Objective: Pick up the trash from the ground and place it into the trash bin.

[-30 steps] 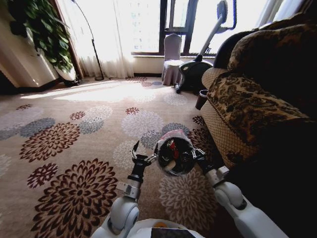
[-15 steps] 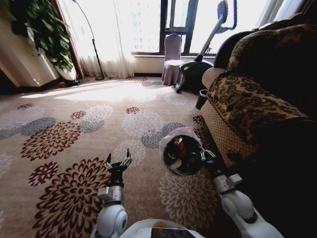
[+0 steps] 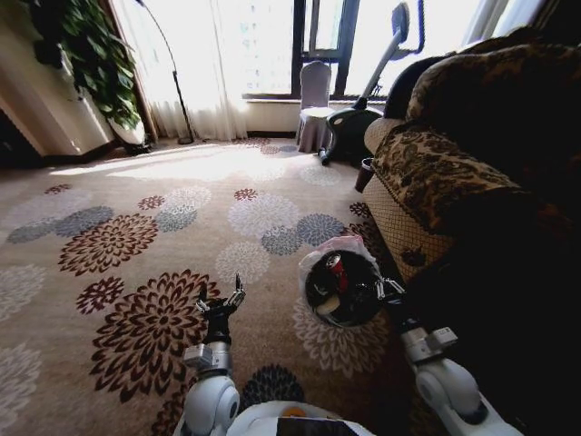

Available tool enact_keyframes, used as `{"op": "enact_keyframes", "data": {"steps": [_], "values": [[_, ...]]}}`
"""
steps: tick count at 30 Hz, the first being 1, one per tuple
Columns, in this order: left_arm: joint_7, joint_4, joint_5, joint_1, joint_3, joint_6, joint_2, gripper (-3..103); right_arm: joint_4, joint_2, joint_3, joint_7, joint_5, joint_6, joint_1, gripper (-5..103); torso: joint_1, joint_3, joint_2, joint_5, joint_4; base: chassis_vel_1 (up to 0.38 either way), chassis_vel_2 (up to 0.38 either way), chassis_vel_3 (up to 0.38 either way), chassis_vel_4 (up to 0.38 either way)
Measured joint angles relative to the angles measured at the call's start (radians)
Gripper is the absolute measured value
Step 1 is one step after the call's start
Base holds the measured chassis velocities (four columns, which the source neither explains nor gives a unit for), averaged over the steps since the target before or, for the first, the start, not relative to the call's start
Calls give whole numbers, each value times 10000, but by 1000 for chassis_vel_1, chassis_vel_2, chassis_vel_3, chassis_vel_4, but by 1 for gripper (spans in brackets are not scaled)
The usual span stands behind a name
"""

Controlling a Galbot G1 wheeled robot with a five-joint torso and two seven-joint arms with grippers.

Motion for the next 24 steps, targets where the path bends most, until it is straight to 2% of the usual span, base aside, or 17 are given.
{"op": "enact_keyframes", "data": {"steps": [15, 24], "values": [[7, 165, -105, -83, 112, -51, -33, 100, 122, 149, 102, 3, -246, 161, -579, 0, -2, 0, 0, 0, -1, 205, -353, -209, 342], [-84, 274, -89, -13, 160, -197, -16, 100, 246, 192, 156, 8, -292, 216, -860, 0, 2, 3, 0, -1, 1, 64, -112, -71, 114]]}}
